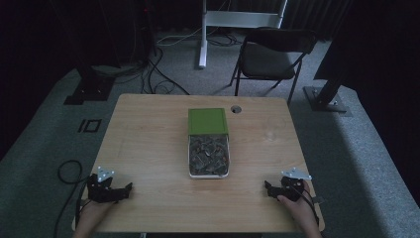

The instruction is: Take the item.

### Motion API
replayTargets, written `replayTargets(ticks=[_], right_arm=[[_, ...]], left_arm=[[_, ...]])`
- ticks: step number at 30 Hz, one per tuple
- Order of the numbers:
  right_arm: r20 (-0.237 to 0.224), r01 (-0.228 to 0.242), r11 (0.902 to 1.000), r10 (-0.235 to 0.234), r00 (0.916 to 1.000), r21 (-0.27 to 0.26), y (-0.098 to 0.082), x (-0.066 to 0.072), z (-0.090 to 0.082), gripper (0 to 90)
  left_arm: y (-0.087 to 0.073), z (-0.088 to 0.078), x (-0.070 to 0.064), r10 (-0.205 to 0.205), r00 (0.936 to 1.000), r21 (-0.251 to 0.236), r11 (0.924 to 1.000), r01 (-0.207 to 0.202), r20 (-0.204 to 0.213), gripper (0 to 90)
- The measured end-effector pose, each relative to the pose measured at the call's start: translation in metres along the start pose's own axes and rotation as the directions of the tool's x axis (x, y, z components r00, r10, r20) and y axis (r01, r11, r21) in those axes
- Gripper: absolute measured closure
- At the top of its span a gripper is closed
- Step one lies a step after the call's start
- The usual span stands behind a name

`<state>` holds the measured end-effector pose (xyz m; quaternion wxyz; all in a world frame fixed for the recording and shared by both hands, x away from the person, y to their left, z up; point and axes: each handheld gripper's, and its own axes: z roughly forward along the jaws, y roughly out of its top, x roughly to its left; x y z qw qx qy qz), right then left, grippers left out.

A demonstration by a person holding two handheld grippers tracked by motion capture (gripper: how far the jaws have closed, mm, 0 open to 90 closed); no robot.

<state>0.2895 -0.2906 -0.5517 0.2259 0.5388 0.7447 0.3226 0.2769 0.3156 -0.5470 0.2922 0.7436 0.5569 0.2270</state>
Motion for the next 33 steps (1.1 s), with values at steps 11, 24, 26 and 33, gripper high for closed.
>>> replayTargets(ticks=[11,24,26,33], right_arm=[[0.008,-0.005,1.0000,0.005,0.9999,-0.001,0.0003,-0.0006,0.0004,11.4],[0.014,-0.011,0.9999,0.011,0.9998,-0.002,0.0006,-0.0006,0.0007,11.5],[0.018,-0.015,0.9999,0.015,0.9997,-0.003,0.0008,-0.0003,0.0009,11.6],[0.018,-0.017,0.9998,0.017,0.9997,-0.002,0.0036,0.0025,0.0032,13.0]], left_arm=[[0.0004,0.0005,0.0008,0.009,0.9999,0.000,1.0000,-0.009,0.008,1.6],[0.0004,0.0006,0.0007,0.008,0.9999,0.000,1.0000,-0.008,0.009,1.6],[0.0004,0.0006,0.0008,0.008,0.9999,0.000,1.0000,-0.008,0.009,1.6],[0.0004,0.0006,0.0008,0.008,0.9999,0.000,1.0000,-0.008,0.009,1.6]])
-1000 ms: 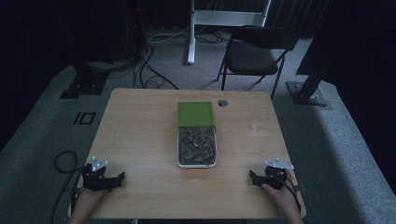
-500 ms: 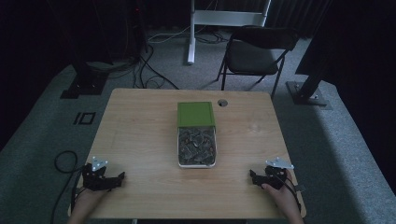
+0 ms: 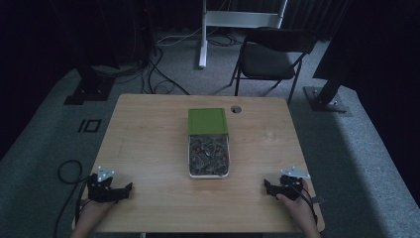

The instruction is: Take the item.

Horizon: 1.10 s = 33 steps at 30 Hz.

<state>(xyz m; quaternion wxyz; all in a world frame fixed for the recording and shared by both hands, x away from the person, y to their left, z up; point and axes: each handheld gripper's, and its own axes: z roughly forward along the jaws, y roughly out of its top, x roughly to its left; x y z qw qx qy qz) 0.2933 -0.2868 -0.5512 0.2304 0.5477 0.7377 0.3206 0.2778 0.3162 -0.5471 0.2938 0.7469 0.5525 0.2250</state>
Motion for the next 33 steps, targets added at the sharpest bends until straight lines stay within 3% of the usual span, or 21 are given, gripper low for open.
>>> replayTargets(ticks=[6,19,33], right_arm=[[-0.013,0.003,1.0000,-0.003,0.9999,-0.008,0.007,0.006,-0.001,13.1],[-0.044,-0.003,0.9968,-0.001,0.9990,-0.080,0.034,0.016,-0.016,13.2],[-0.084,0.032,0.9896,-0.045,0.9954,-0.140,0.066,0.030,-0.030,13.6]], left_arm=[[0.000,0.000,0.000,0.000,1.0000,0.000,1.0000,0.000,0.000,1.6],[0.000,0.000,0.000,0.000,1.0000,0.000,1.0000,0.000,0.000,1.6],[0.000,0.000,0.000,-0.001,1.0000,-0.001,1.0000,0.001,0.000,1.6]])
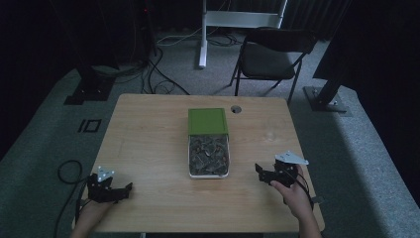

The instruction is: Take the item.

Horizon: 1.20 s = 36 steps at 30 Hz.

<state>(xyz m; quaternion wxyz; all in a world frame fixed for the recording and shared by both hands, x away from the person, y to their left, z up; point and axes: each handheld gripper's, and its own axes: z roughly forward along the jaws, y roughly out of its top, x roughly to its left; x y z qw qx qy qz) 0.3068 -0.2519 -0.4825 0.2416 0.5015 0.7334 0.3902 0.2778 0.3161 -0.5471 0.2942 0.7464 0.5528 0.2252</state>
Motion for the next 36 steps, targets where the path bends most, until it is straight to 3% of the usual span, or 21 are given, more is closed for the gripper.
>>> replayTargets(ticks=[14,28,36], right_arm=[[-0.049,0.040,0.9983,-0.042,0.9979,-0.043,0.030,0.017,-0.004,14.2],[-0.118,0.082,0.9945,-0.089,0.9890,-0.064,0.049,0.045,0.000,14.8],[-0.161,0.119,0.9900,-0.130,0.9784,-0.076,0.056,0.065,0.003,14.9]], left_arm=[[0.000,0.000,0.000,-0.001,1.0000,0.000,1.0000,0.001,0.000,1.6],[0.000,0.000,0.000,0.000,1.0000,0.001,1.0000,0.000,0.001,1.6],[0.000,0.000,0.000,0.000,1.0000,0.001,1.0000,0.000,0.001,1.6]])
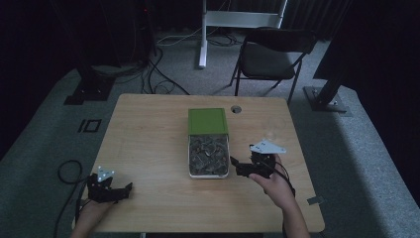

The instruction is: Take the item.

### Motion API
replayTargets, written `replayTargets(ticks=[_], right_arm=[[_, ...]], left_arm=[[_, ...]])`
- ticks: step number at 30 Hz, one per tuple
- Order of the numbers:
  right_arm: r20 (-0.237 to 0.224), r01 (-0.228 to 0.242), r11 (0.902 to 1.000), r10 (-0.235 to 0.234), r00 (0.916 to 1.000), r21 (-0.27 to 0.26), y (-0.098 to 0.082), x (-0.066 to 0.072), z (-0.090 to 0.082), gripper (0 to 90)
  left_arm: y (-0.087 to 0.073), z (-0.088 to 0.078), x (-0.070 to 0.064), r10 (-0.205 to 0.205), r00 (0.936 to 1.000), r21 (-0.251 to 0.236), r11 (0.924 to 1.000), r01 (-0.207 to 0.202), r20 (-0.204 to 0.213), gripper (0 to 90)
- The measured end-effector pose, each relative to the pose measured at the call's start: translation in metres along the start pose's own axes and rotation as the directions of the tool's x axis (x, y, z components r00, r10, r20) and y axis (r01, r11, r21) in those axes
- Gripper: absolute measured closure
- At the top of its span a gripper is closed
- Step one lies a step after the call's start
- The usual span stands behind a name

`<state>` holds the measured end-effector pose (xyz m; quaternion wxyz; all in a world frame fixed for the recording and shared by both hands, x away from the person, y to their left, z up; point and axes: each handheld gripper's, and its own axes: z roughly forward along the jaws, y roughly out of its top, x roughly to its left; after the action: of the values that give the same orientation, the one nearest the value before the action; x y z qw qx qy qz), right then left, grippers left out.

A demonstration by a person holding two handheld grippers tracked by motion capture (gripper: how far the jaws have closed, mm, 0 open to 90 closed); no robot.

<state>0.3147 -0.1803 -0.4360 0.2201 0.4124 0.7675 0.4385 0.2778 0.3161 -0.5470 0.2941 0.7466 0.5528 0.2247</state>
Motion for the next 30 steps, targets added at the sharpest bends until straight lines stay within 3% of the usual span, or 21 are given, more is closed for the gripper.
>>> replayTargets(ticks=[16,30], right_arm=[[-0.069,0.048,0.9989,-0.048,0.9965,0.000,0.015,0.030,0.016,16.2],[-0.127,0.094,0.9952,-0.090,0.9878,0.026,0.016,0.053,0.036,18.2]], left_arm=[[0.000,0.000,0.000,-0.001,1.0000,-0.001,1.0000,0.001,0.000,1.6],[0.000,0.000,0.000,-0.001,1.0000,-0.001,1.0000,0.001,0.000,1.6]])
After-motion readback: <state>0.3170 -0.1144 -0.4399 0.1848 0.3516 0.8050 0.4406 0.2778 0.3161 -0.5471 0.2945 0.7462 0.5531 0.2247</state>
